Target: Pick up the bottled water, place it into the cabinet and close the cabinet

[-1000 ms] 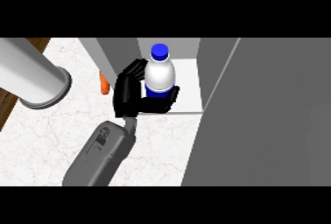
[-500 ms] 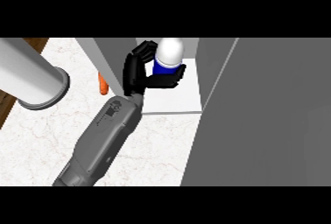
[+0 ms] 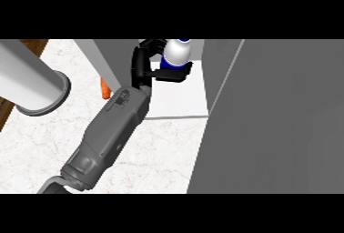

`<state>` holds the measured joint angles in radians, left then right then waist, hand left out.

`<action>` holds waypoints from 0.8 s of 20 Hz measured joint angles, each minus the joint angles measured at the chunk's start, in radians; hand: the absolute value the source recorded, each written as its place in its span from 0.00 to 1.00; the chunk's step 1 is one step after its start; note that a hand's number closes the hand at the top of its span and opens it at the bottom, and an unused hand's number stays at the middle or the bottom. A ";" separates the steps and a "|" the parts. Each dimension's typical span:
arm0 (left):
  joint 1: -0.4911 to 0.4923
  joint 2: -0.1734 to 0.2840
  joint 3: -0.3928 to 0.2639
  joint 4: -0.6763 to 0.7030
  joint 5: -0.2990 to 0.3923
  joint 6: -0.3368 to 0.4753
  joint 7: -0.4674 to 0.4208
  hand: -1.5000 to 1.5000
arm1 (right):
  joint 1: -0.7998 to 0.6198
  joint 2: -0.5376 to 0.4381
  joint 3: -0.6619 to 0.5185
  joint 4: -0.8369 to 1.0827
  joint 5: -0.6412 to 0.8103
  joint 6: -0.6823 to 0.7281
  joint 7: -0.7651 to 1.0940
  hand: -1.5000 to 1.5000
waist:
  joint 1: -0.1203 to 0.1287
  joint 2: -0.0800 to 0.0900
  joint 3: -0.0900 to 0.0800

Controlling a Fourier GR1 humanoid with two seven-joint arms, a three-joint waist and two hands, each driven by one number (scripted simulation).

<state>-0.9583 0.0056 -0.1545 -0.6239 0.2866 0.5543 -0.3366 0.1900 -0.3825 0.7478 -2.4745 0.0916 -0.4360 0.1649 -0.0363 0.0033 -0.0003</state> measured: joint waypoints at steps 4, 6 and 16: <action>-0.055 0.000 0.000 0.122 -0.033 0.049 -0.021 1.00 | -0.015 -0.003 -0.007 0.000 -0.007 0.004 0.007 0.00 | -0.007 0.003 0.000; -0.075 -0.002 0.003 0.184 -0.038 0.076 -0.033 1.00 | -0.028 0.002 -0.005 0.002 -0.009 0.004 0.015 0.00 | -0.013 0.007 0.000; -0.120 -0.001 0.063 0.376 -0.025 0.093 -0.124 1.00 | -0.020 -0.002 0.003 0.003 -0.022 0.002 -0.001 0.00 | -0.026 0.013 -0.001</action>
<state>-1.0780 0.0050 -0.0917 -0.2477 0.2616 0.6471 -0.4602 0.1704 -0.3845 0.7505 -2.4718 0.0701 -0.4339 0.1638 -0.0620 0.0163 -0.0011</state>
